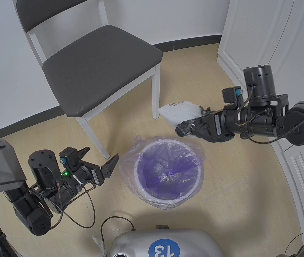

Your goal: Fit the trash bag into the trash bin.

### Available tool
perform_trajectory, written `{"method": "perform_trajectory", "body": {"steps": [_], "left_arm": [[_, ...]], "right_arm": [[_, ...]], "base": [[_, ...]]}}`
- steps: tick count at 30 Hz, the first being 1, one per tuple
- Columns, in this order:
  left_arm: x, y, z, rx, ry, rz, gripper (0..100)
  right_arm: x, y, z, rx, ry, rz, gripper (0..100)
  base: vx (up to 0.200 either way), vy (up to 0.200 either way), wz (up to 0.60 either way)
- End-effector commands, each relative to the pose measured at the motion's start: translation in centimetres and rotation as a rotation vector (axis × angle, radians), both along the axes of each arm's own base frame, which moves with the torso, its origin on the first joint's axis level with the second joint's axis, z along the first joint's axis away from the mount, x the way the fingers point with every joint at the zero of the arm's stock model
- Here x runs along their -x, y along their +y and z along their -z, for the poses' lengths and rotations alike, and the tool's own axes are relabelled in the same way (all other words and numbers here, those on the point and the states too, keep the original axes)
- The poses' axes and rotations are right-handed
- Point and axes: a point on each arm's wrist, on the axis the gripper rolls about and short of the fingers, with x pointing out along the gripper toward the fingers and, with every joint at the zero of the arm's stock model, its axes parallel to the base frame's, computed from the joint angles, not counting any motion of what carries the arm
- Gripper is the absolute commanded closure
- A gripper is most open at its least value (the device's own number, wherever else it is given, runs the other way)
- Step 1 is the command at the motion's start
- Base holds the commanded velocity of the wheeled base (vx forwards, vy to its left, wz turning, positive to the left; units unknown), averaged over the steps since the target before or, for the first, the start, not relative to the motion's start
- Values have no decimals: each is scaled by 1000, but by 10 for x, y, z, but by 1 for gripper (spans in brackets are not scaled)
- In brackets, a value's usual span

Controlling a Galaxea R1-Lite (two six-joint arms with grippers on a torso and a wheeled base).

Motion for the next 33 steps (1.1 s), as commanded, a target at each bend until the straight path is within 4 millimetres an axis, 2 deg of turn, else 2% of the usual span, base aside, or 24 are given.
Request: {"method": "perform_trajectory", "body": {"steps": [1, 5, 10, 13, 21, 25, 33], "left_arm": [[7, 4, -5, -3, -21, 2, 0], [7, 6, -9, 3, -35, -4, 0], [14, 9, -15, -4, -55, 8, 0], [13, 11, -18, -7, -70, 17, 0], [18, 35, -41, 31, -153, 19, 0], [20, 49, -51, 40, -197, 39, 0], [23, 52, -57, 45, -219, 46, 0]], "right_arm": [[13, 22, 15, 106, 31, -66, 100], [15, 28, 31, 180, 81, -96, 100], [4, 36, 59, 213, 143, -92, 100], [2, 38, 67, 226, 160, -93, 100], [-17, 52, 101, 259, 220, -90, 100], [-31, 56, 128, 281, 265, -75, 100], [-57, 55, 143, 268, 260, -35, 100]], "base": [[0, 0, 0], [0, 0, 0], [0, 0, 0], [0, 0, 0], [0, 0, 0], [0, 0, 0], [0, 0, 0]]}}
